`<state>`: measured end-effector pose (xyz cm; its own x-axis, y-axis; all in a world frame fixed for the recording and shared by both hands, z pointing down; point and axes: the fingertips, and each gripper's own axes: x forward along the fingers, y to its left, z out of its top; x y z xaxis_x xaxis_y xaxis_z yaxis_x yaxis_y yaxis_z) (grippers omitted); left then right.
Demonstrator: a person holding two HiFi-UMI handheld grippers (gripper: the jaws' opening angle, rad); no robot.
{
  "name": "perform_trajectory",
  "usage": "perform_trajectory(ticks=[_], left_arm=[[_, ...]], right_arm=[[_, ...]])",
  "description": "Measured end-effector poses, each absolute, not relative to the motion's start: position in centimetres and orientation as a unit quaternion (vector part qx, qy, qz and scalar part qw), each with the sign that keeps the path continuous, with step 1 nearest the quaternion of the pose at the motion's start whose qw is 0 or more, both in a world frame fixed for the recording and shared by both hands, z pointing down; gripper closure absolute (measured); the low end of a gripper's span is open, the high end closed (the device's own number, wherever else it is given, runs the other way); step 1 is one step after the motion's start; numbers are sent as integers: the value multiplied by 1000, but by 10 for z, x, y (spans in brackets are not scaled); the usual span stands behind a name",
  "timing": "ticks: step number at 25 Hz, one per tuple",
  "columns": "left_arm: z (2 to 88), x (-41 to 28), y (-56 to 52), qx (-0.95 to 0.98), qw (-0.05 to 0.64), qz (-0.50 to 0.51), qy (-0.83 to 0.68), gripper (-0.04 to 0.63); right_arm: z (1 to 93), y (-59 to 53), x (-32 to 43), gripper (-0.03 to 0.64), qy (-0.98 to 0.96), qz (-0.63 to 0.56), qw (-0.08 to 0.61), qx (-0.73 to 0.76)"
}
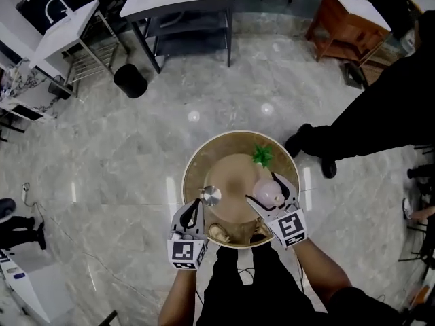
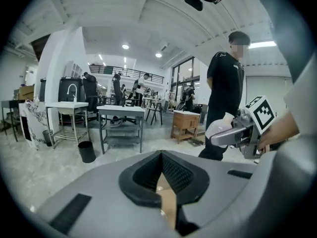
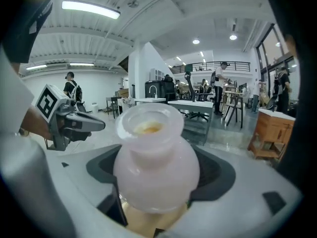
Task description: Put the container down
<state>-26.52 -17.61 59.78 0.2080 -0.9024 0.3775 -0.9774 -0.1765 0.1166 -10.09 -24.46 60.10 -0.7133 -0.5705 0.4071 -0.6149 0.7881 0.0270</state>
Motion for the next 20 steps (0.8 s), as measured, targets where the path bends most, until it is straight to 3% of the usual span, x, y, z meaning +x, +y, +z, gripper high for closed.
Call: perform_trajectory(ticks=[20], left_arm=[[769, -282, -170, 723, 232, 153, -632, 598]], right_arm=[[899, -240, -145, 212, -897, 135, 312, 282]])
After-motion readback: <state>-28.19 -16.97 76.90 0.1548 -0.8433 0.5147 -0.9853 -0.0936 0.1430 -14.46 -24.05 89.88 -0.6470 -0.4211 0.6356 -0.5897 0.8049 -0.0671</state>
